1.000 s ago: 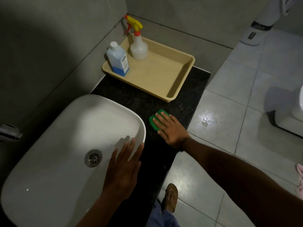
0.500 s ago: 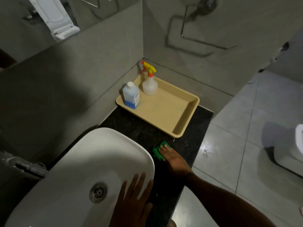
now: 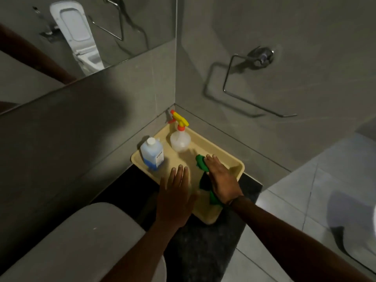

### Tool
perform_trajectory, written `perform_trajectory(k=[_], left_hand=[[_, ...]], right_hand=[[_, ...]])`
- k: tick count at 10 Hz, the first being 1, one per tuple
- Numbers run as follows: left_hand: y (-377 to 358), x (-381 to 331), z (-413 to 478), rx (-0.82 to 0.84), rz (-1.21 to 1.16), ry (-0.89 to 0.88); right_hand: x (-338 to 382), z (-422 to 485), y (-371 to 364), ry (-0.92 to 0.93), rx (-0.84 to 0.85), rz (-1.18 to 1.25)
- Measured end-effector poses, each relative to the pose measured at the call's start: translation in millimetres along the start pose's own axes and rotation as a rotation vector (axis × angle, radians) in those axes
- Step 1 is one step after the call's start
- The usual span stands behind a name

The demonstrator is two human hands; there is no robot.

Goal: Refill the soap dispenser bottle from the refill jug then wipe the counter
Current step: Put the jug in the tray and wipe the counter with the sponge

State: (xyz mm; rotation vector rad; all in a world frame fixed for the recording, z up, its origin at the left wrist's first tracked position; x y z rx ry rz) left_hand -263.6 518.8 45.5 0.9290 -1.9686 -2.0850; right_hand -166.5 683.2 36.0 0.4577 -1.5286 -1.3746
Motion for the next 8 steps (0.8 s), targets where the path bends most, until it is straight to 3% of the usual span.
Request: perform_trajectory(k=[2, 3, 5, 7, 8], left_hand=[[-56, 8, 67, 0.045, 0.091, 0.123], [-83, 17, 73, 0.096, 0.136, 0.159], [-94, 23, 75, 0.093, 0.163, 0.192], [-78, 16, 68, 0.150, 0.162, 0.215], [-43, 10, 47, 0.005, 0.119, 0.222]], right_hand=[[-45, 74, -57, 0.019, 0.151, -0.203], [-52, 68, -99, 0.048, 0.364, -0.257], [-61, 61, -122, 0.027, 0.316, -0.236], [-59, 64, -118, 0.023, 0.372, -0.261], [-38, 64, -84, 0.010, 0.316, -0.217]])
Point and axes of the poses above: each hand's wrist, its own z-axis towards the middle knuckle, its own y-axis out of the back of the hand, x = y × z, the point moved 4 cm from there along z, towards the middle knuckle, and after that the axes turned 3 degrees about -x, right-handed, at the moved point
